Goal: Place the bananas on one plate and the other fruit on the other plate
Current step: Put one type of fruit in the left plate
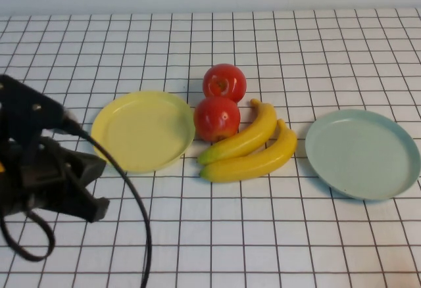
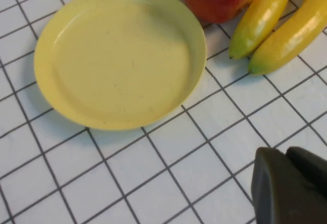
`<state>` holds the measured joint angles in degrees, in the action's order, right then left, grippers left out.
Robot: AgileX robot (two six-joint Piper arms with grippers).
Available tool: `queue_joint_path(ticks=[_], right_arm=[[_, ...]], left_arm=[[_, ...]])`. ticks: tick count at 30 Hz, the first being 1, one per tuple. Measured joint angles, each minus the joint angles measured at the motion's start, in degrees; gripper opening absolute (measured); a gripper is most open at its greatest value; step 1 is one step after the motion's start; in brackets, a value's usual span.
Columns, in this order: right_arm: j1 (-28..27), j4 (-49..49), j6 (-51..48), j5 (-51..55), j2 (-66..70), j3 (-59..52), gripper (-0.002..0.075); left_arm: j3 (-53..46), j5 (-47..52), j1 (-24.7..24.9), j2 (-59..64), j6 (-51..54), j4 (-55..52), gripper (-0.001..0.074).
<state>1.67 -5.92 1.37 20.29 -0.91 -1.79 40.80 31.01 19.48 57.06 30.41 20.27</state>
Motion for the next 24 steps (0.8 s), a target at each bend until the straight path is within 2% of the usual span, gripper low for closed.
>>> queue_joint_path(ticks=[2,4,6,7,10,12,14,24], right_arm=[[0.00,0.00,0.00,0.00,0.00,0.00,-0.0015],[0.00,0.00,0.00,0.00,0.00,0.00,-0.0015],[0.00,0.00,0.00,0.00,0.00,0.00,-0.0015],[0.00,0.00,0.00,0.00,0.00,0.00,-0.0015],[0.00,0.00,0.00,0.00,0.00,0.00,-0.0015],[0.00,0.00,0.00,0.00,0.00,0.00,-0.0015],[0.00,0.00,0.00,0.00,0.00,0.00,-0.0015],[0.00,0.00,0.00,0.00,0.00,0.00,-0.0015]], left_arm=[[1.35,-2.29,3.19,4.28,-2.71,-3.83,0.0036],[2.86,-3.94,5.01,8.12,-4.37,-6.47,0.0119],[5.04,-5.43,6.44,11.88,-4.99,-8.30,0.0232],[6.23,-6.50,7.18,13.85,-5.62,-8.94,0.0337],[9.98,-10.79,9.30,19.28,-10.04,-10.25,0.0568],[12.58,-13.45,10.13,22.33,-14.43,-10.78,0.0640],[15.52,-15.69,10.97,25.67,-17.57,-11.45,0.0666],[27.29,-17.67,14.40,40.75,-20.87,-13.46,0.0669]])
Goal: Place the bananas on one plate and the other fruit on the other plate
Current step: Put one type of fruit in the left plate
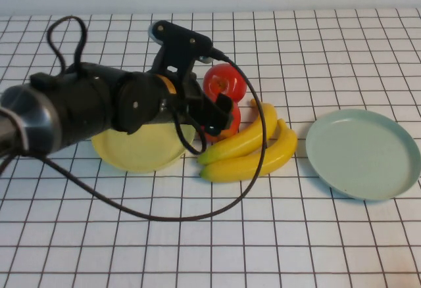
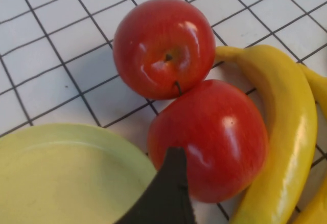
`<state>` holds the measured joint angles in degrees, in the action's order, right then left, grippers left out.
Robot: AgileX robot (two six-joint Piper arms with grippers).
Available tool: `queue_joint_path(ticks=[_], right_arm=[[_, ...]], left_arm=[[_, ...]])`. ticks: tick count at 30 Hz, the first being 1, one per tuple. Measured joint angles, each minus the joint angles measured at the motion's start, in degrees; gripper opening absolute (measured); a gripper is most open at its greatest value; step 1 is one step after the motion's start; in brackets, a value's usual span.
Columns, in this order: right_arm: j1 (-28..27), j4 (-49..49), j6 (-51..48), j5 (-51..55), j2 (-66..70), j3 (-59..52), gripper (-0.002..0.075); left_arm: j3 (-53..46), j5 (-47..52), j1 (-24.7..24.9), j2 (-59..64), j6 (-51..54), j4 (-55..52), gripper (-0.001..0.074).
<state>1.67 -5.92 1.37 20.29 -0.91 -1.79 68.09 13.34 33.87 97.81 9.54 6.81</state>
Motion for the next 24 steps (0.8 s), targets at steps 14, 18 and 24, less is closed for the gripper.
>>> queue_joint_path(ticks=[14,18,24], right_arm=[[0.00,0.00,0.00,0.00,0.00,0.00,-0.0015],[0.00,0.00,0.00,0.00,0.00,0.00,-0.0015],[0.00,0.00,0.00,0.00,0.00,0.00,-0.0015]], left_arm=[[11.96,0.22,0.62,14.91,-3.63,-4.38,0.0669],[12.88,1.34,0.62,16.56,-3.82,-4.77,0.0669],[13.46,2.10,0.62,16.92,-4.08,-5.00,0.0669]])
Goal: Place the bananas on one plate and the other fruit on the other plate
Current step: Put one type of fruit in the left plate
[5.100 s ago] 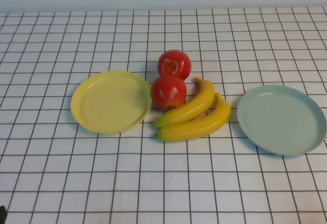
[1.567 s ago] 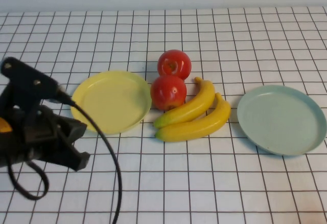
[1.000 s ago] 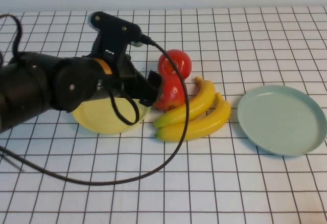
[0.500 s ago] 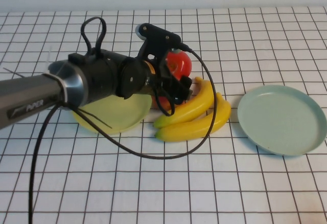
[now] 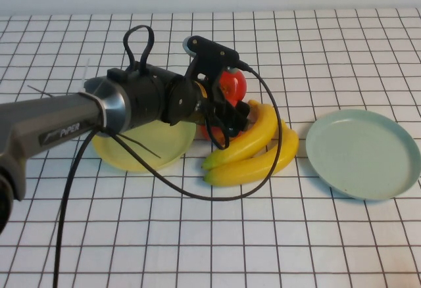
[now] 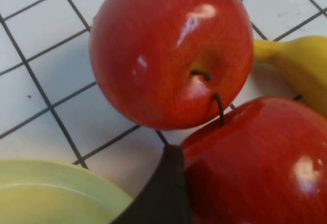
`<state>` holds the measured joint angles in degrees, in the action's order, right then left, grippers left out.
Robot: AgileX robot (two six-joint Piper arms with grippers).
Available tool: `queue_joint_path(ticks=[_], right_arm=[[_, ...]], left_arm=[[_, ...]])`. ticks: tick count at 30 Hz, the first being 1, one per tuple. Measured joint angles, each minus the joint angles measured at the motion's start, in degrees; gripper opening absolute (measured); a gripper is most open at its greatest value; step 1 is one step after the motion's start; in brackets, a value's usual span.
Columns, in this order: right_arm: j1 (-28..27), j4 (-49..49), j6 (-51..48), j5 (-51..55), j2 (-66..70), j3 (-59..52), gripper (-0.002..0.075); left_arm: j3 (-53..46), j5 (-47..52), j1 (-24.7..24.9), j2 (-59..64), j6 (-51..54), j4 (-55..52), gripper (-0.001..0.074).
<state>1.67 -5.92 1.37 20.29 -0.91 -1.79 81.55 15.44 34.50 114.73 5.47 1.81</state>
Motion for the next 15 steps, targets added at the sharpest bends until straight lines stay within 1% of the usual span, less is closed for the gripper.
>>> queue_joint_path(ticks=[8,15], right_arm=[[0.00,0.00,0.00,0.00,0.00,0.00,-0.0015],[0.00,0.00,0.00,0.00,0.00,0.00,-0.0015]], left_arm=[[2.87,5.95,0.00,-0.40,-3.84,-5.03,0.0669],[3.17,6.61,0.00,-9.46,-6.45,-10.81,0.0669]])
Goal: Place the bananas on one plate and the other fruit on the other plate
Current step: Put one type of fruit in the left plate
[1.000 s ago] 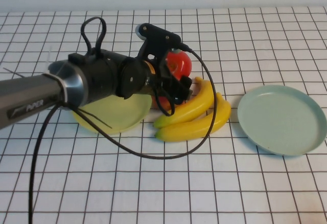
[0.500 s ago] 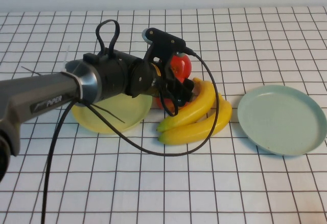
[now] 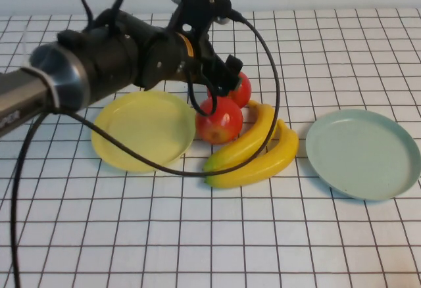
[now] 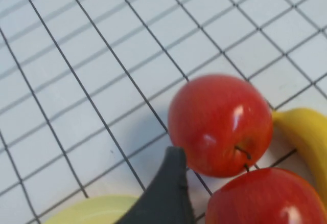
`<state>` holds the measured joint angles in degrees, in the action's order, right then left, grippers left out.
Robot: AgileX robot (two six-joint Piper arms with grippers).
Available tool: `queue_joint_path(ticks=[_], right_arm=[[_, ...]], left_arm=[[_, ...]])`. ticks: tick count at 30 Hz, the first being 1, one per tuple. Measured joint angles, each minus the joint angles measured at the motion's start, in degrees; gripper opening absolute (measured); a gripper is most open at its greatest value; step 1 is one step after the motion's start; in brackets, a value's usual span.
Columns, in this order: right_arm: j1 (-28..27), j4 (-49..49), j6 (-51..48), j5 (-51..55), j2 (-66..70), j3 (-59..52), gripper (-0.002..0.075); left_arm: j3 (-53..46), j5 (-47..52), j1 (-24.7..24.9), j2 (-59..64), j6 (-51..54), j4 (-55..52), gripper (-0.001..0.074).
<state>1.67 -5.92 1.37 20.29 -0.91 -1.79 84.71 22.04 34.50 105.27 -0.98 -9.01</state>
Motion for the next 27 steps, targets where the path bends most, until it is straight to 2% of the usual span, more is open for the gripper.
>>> queue_joint_path(ticks=[4,7,10,13,20,27], right_arm=[[0.00,0.00,0.00,0.00,0.00,0.00,-0.0015],[0.00,0.00,0.00,0.00,0.00,0.00,-0.0015],[0.00,0.00,0.00,0.00,0.00,0.00,-0.0015],[0.00,0.00,0.00,0.00,0.00,0.00,-0.0015],[0.00,0.00,0.00,0.00,0.00,0.00,-0.0015],[0.00,0.00,0.00,0.00,0.00,0.00,-0.0015]], left_arm=[[-4.27,-0.91,-0.42,-6.64,-0.37,-1.27,0.0669],[-10.24,-3.80,-2.69,-11.07,-0.52,-1.29,0.0669],[-16.30,-7.01,-5.48,-13.11,-2.52,-1.54,0.0669],[-20.00,-7.89,-6.13,-13.40,-3.59,-1.64,0.0669],[-20.10,-11.23,-1.70,-10.49,-0.10,-0.34,0.0669],[-13.96,-9.92,0.76,-2.72,0.98,0.76,0.0669]])
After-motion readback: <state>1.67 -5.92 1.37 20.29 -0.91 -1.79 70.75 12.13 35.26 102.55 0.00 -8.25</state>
